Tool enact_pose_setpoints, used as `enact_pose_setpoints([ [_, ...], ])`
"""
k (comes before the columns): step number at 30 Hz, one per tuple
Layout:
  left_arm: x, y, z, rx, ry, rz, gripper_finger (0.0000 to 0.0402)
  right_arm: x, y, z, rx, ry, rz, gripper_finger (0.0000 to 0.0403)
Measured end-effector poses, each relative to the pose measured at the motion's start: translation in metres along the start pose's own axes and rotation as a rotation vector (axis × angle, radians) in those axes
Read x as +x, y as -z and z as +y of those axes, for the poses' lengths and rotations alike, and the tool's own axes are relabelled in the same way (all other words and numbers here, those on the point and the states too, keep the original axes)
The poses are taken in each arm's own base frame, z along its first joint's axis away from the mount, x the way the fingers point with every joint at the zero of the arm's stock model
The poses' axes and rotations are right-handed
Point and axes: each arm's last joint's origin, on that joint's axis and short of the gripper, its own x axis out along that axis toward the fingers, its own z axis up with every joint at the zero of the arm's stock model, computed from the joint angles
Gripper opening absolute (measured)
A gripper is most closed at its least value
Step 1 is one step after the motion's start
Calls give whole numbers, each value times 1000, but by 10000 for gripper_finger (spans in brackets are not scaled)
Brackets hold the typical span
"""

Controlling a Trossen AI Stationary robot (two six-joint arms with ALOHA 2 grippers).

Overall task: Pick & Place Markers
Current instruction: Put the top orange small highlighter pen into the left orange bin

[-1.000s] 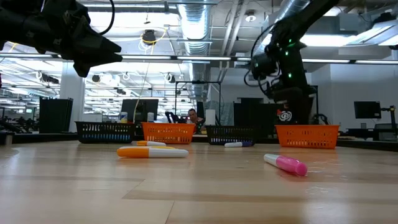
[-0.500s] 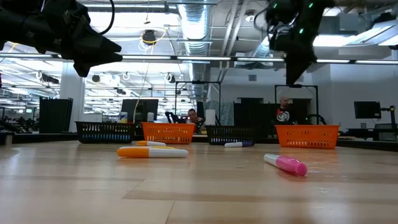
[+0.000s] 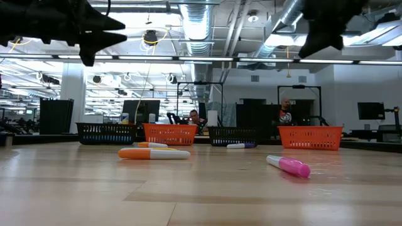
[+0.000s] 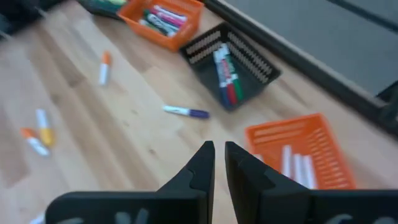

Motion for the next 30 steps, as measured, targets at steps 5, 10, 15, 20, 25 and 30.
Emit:
enact_pose_setpoints([
  [5, 2, -1, -1, -7, 5, -18, 138, -2, 30, 4, 73, -90, -65, 22],
  [10, 15, -7, -10, 12, 27, 20, 138, 4, 53, 8, 110, -109, -185, 13],
  [15, 43, -18, -26, 104, 40, 75, 138, 6, 67, 11, 126, -126, -279, 8],
  [20, 77, -18, -36, 170, 6, 140, 138, 4, 71, 14, 118, -147, -314, 8],
  [25, 111, -20, -37, 174, 27, 186, 138, 3, 73, 16, 102, -166, -310, 8],
  [30, 147, -24, -39, 230, 131, 223, 138, 2, 74, 19, 87, -184, -306, 8],
])
